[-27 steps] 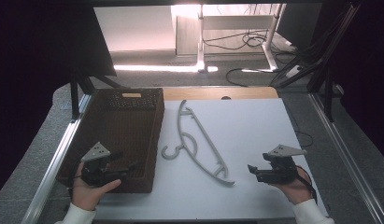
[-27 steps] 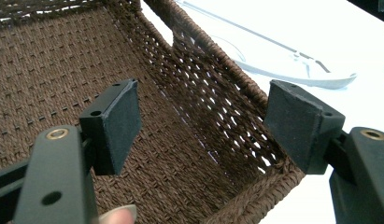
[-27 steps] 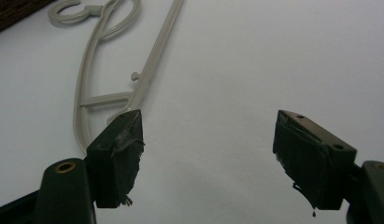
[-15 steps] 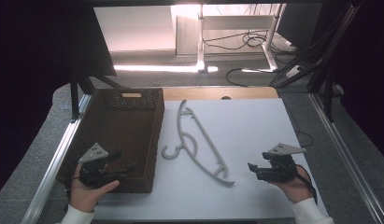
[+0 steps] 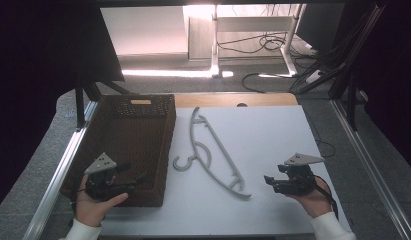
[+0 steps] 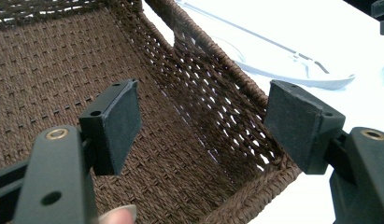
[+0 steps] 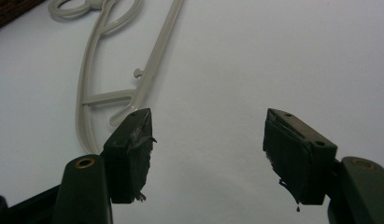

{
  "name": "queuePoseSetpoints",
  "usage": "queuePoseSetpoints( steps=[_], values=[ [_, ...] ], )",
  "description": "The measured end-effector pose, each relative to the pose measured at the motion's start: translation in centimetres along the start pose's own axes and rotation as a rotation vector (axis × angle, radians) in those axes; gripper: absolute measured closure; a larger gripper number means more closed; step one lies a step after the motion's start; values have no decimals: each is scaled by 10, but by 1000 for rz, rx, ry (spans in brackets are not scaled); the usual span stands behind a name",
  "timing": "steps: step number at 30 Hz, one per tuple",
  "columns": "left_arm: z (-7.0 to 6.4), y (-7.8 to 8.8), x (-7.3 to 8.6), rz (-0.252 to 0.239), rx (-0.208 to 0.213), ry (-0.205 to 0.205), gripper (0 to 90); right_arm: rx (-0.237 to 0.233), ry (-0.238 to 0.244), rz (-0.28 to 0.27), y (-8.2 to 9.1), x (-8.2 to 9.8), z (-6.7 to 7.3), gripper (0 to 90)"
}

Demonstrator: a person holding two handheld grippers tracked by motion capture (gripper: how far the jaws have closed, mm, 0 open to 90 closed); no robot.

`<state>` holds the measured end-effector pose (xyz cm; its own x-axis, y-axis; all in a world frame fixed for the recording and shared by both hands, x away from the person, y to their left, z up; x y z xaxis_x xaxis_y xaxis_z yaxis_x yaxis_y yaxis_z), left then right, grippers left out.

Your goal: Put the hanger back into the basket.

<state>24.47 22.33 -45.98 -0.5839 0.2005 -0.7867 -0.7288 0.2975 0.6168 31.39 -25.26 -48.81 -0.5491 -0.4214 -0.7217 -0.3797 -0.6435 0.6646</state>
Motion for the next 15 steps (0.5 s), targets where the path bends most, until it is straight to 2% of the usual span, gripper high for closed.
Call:
queuePoseSetpoints(
  steps=[7,15],
  values=[
    [2,3,-2,-9,-5,9,268,-25,5,6,-6,-10,5,359],
    [5,4,-3,-13,7,19,267,-70,25,22,-20,-31,13,370]
  ],
)
Point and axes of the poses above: each handheld gripper's, and its own axes: y roughly backward along the jaws, x roughly out of its underside, z roughly to its left, the point moved 4 cm from there along -y, roughly forward along the jaws, and after that the axes turned 14 degrees about -x, right-handed, at the moved point
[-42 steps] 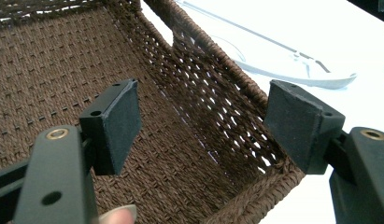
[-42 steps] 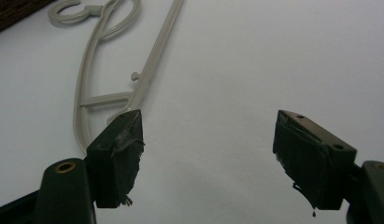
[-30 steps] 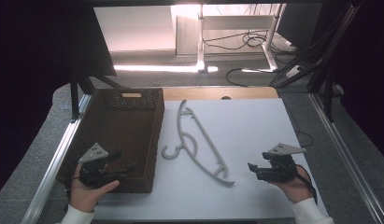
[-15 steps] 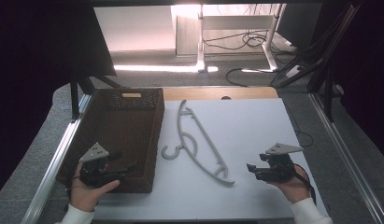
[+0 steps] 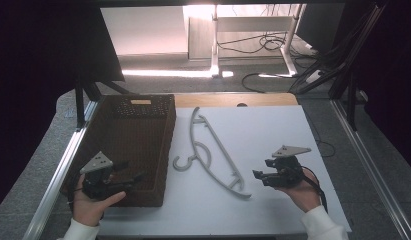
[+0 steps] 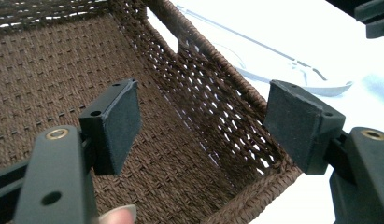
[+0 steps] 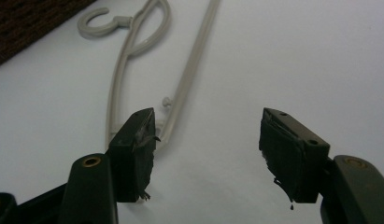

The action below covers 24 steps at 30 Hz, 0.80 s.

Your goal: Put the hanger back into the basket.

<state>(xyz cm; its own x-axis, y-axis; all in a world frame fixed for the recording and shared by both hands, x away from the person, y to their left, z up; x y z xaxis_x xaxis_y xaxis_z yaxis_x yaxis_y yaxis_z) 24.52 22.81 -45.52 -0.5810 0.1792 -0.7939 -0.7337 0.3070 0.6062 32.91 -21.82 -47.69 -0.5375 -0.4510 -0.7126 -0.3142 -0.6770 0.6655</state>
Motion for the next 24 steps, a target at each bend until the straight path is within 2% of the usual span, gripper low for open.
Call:
queuePoseSetpoints(
  steps=[7,16,24],
  values=[
    [2,0,-1,-3,8,12,267,-21,8,8,-14,-19,2,375],
    [-1,-4,-2,8,16,2,266,-54,-13,28,-31,-40,2,385],
    [-4,-6,-1,13,25,-3,265,-69,-4,57,-50,-59,5,389]
  ],
)
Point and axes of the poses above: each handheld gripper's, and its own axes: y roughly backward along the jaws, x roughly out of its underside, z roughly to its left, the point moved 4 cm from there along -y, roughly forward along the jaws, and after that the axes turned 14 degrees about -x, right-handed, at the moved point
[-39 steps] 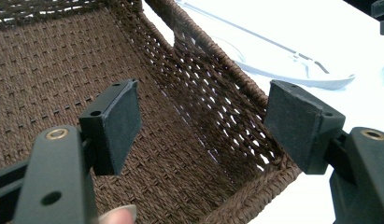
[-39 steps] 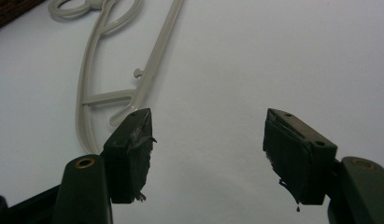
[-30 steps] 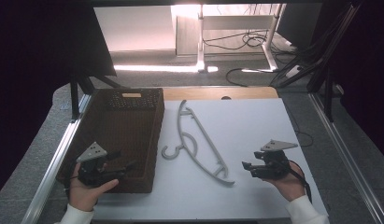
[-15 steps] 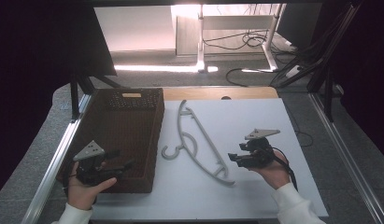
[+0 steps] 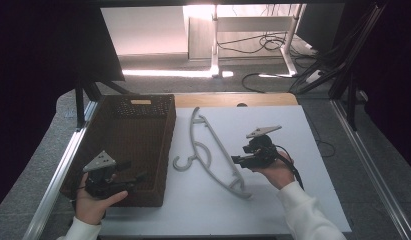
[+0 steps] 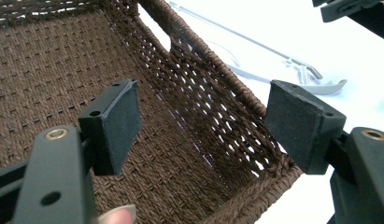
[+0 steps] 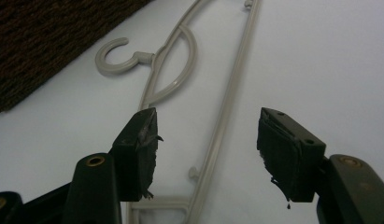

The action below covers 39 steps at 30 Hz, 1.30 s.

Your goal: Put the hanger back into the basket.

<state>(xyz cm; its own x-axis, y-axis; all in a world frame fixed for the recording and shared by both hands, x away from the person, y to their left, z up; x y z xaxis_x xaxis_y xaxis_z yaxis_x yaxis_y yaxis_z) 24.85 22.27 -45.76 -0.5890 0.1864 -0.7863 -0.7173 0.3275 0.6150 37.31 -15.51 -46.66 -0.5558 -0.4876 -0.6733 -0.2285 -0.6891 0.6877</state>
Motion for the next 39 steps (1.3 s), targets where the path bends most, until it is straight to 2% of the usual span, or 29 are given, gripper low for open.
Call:
queuePoseSetpoints(
  steps=[6,18,30,39],
  values=[
    [-1,0,0,4,1,-1,264,0,5,51,-21,-11,1,400],
    [1,2,-1,-5,0,6,264,11,16,114,-59,-34,-3,416],
    [3,3,0,-7,1,11,264,20,3,179,-99,-56,-11,476],
    [4,4,-1,-11,3,8,264,14,-21,232,-125,-61,-17,527]
  ],
)
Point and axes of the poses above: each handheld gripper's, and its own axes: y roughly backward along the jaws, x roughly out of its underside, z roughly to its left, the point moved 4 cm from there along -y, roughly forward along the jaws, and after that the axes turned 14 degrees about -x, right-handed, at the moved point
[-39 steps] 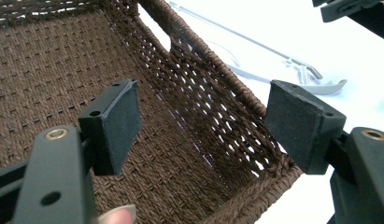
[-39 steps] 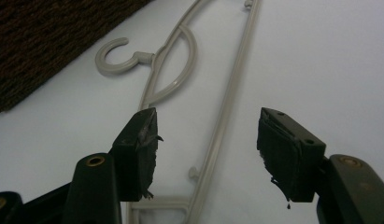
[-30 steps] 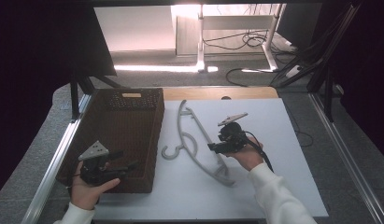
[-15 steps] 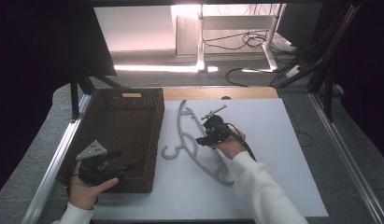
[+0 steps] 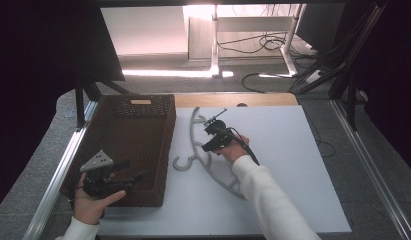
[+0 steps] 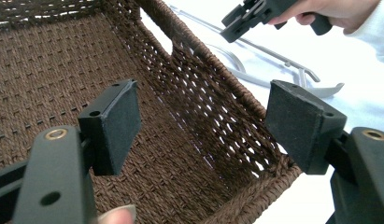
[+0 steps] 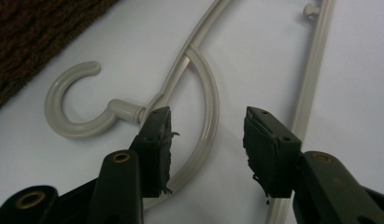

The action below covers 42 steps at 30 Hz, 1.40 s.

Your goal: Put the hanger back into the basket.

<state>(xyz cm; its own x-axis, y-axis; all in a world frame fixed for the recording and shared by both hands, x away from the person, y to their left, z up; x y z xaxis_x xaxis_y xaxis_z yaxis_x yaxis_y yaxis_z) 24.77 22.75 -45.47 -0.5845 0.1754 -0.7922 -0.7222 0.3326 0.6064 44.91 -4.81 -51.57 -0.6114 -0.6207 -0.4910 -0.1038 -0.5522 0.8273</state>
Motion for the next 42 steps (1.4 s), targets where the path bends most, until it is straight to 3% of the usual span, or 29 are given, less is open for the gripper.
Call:
queuePoseSetpoints(
  steps=[17,22,24,39,42],
  values=[
    [0,-1,1,2,4,1,263,9,-50,74,-22,-3,-5,627],
    [0,-2,1,4,3,-2,263,14,-54,94,-27,-1,-5,685],
    [0,-2,2,4,1,-1,263,33,-52,107,-30,0,-6,747],
    [0,-3,2,6,3,-7,263,50,-125,84,-29,-2,-10,813],
    [1,-2,2,4,1,-3,263,52,-121,86,-27,-2,-11,814]
  ],
)
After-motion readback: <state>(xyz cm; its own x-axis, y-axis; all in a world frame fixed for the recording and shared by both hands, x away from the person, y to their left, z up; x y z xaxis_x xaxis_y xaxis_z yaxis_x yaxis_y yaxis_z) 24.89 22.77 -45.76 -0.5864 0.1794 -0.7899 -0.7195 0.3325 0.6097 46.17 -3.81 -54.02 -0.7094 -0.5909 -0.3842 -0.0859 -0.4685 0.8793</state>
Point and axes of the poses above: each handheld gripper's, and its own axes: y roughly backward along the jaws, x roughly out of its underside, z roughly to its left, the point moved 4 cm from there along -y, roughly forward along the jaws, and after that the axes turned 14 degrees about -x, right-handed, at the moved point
